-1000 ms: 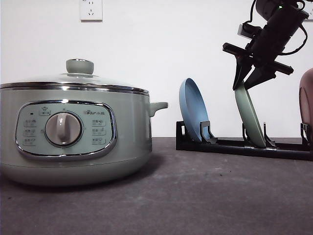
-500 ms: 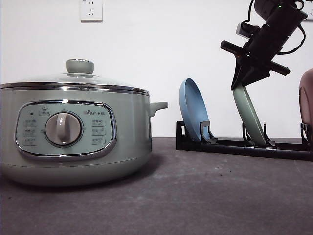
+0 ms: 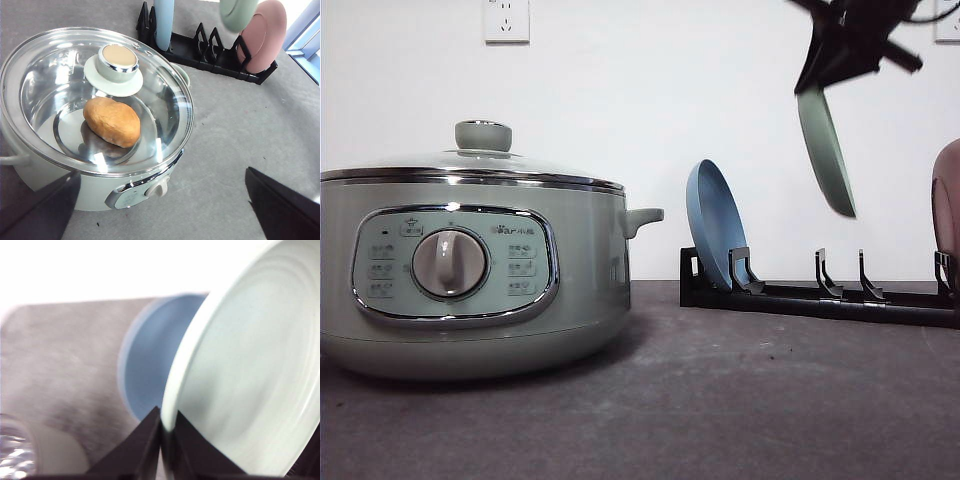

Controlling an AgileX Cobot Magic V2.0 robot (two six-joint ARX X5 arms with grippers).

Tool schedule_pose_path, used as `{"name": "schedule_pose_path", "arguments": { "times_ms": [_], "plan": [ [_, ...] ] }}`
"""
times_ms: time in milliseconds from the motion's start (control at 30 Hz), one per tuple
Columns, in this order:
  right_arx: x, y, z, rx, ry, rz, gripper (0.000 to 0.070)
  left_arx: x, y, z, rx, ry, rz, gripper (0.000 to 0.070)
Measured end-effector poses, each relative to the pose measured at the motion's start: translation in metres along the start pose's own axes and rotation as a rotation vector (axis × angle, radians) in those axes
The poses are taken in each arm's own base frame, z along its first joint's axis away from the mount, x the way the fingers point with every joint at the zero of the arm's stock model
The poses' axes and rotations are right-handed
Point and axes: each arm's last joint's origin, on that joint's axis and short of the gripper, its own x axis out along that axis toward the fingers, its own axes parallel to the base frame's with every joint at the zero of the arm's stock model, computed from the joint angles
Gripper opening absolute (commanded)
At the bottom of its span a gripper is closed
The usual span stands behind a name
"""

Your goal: Transfer potato from steamer to green plate

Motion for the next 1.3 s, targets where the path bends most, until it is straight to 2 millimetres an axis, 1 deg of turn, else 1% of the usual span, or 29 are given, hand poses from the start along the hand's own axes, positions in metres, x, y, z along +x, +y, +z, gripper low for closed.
{"name": "schedule_pose_path", "arguments": {
  "times_ms": [133, 267, 333, 433, 567, 700, 833, 1033, 1167, 1300],
  "plan": [
    [-0.027, 0.015, 0.002, -0.010, -0.010, 0.030, 0.0008, 0.000, 0.000, 0.000, 0.000, 0.000, 0.000, 0.0672],
    [-0.057, 0.036, 0.000, -0.048, -0.010, 0.052, 0.0007, 0.000, 0.000, 0.000, 0.000, 0.000, 0.000, 0.0672],
    [-0.072, 0.047, -0.003, -0.079, 0.001, 0.063, 0.0007, 0.000, 0.000, 0.000, 0.000, 0.000, 0.000, 0.0672],
    [-0.089, 0.062, -0.011, -0.125, 0.036, 0.080, 0.0007, 0.000, 0.000, 0.000, 0.000, 0.000, 0.000, 0.0672],
    [-0.103, 0.077, -0.027, -0.189, 0.129, 0.061, 0.0007, 0.000, 0.000, 0.000, 0.000, 0.000, 0.000, 0.0672],
    [-0.109, 0.091, -0.047, -0.275, 0.264, 0.010, 0.0006, 0.000, 0.000, 0.000, 0.000, 0.000, 0.000, 0.0672],
    [-0.110, 0.109, -0.066, -0.389, 0.398, -0.020, 0.0006, 0.000, 0.000, 0.000, 0.001, -0.001, 0.000, 0.0672],
    [-0.111, 0.139, -0.094, -0.574, 0.509, -0.052, 0.0006, 0.000, 0.000, 0.000, 0.001, -0.001, 0.000, 0.0673],
    [-0.104, 0.151, -0.120, -0.673, 0.585, -0.063, 0.0006, 0.000, 0.000, 0.000, 0.001, -0.001, 0.000, 0.0672],
    [-0.092, 0.157, -0.154, -0.757, 0.667, -0.074, 0.0006, 0.000, 0.000, 0.000, 0.001, -0.001, 0.000, 0.0672]
  ]
}}
